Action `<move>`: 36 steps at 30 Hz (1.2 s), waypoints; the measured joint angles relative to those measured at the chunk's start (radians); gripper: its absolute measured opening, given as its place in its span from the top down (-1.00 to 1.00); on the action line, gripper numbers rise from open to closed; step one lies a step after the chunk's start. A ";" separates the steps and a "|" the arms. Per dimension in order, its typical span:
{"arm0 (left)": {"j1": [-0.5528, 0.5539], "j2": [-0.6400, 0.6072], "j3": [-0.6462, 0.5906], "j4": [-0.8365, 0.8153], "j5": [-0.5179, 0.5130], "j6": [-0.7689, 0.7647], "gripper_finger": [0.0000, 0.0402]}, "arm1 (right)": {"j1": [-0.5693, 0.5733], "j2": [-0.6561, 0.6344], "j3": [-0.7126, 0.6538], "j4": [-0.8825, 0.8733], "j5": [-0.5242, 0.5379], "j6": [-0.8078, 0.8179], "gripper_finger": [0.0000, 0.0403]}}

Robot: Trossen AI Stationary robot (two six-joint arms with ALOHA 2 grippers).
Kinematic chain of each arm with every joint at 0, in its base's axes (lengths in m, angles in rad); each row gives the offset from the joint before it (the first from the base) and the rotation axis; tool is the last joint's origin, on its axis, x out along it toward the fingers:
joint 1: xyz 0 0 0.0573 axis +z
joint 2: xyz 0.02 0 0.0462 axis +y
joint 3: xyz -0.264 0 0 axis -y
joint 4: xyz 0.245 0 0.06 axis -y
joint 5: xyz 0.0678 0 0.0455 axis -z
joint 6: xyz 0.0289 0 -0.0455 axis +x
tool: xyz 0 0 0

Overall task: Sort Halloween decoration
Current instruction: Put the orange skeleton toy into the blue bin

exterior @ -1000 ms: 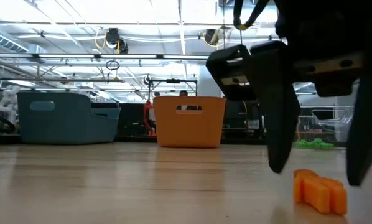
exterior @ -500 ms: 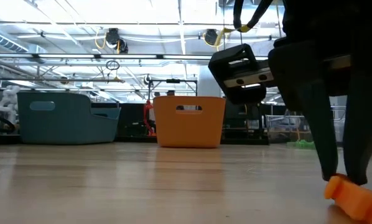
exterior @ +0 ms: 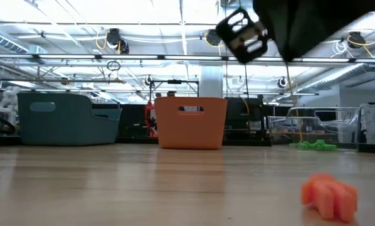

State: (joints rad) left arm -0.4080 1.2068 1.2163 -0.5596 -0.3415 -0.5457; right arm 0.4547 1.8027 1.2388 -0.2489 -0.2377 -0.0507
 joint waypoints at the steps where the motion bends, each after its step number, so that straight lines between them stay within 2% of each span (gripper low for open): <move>1: 0.000 0.000 0.000 0.001 0.000 0.000 -0.21 | -0.006 -0.021 0.000 -0.018 0.000 0.015 1.00; 5: 0.000 0.000 0.000 0.000 -0.002 0.000 -0.21 | -0.010 -0.067 0.000 -0.093 0.000 0.039 1.00; 11: 0.018 0.000 0.000 0.001 -0.015 -0.001 -0.21 | -0.001 -0.032 0.000 -0.115 -0.002 0.039 0.96; 22: 0.028 0.000 0.000 -0.003 -0.016 -0.025 -0.21 | 0.019 0.091 0.000 0.027 -0.002 -0.031 0.39; 26: 0.028 0.000 0.000 -0.023 -0.016 -0.025 -0.21 | 0.042 0.127 0.000 0.068 -0.007 -0.071 0.25; 30: 0.028 0.000 0.000 -0.034 -0.016 -0.025 -0.21 | 0.061 0.158 0.000 0.100 -0.007 -0.092 0.20; 36: 0.028 0.000 0.000 -0.033 -0.020 -0.025 -0.21 | 0.071 0.190 0.000 0.121 0.002 -0.112 0.24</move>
State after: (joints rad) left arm -0.3798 1.2068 1.2163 -0.5930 -0.3618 -0.5709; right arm 0.5261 1.9926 1.2388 -0.1282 -0.2358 -0.1624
